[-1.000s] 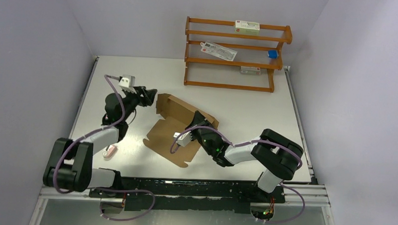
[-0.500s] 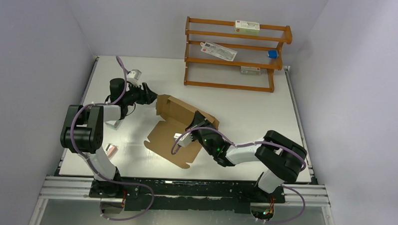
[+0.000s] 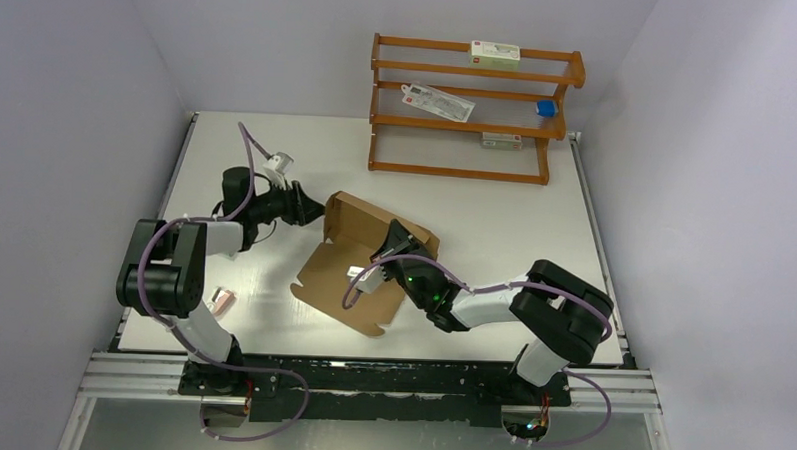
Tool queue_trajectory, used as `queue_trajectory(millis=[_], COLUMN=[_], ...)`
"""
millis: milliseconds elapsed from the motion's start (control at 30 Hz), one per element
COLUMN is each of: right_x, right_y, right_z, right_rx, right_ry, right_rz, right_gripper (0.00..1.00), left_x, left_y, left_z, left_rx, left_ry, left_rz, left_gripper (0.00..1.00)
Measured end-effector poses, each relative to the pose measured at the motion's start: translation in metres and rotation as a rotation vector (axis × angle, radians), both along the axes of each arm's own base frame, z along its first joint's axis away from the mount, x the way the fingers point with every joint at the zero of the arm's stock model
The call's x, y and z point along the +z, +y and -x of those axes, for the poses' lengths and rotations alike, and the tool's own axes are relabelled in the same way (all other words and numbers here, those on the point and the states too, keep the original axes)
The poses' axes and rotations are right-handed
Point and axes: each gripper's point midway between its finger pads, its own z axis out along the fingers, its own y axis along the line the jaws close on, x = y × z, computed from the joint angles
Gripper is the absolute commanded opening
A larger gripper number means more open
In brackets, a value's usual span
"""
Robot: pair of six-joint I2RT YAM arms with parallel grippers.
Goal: Fold the paper box
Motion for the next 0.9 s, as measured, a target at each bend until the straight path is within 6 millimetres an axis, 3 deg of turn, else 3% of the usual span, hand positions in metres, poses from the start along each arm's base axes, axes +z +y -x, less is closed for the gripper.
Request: queue_trajectory(millis=[433,667,900], right_x=[0.001,-0.001,-0.002], right_y=[-0.001,0.000,-0.001], right_z=[-0.002,-0.002,-0.002], right_rx=[-0.004,0.002,-0.003], right_ry=[-0.017,-0.013,-0.010], right_rz=[0.032,0.048,0.055], right_gripper=[0.00,0.00,0.00], left_x=[0.014,0.009,0.004], left_y=[-0.031,-0.047,-0.049], left_z=[0.022,0.024,0.017], left_rx=[-0.099,-0.128,-0.093], left_ry=[-0.055,-0.068,-0.071], left_rz=[0.077,0.089,0.103], left_gripper=[0.54,0.48,0.44])
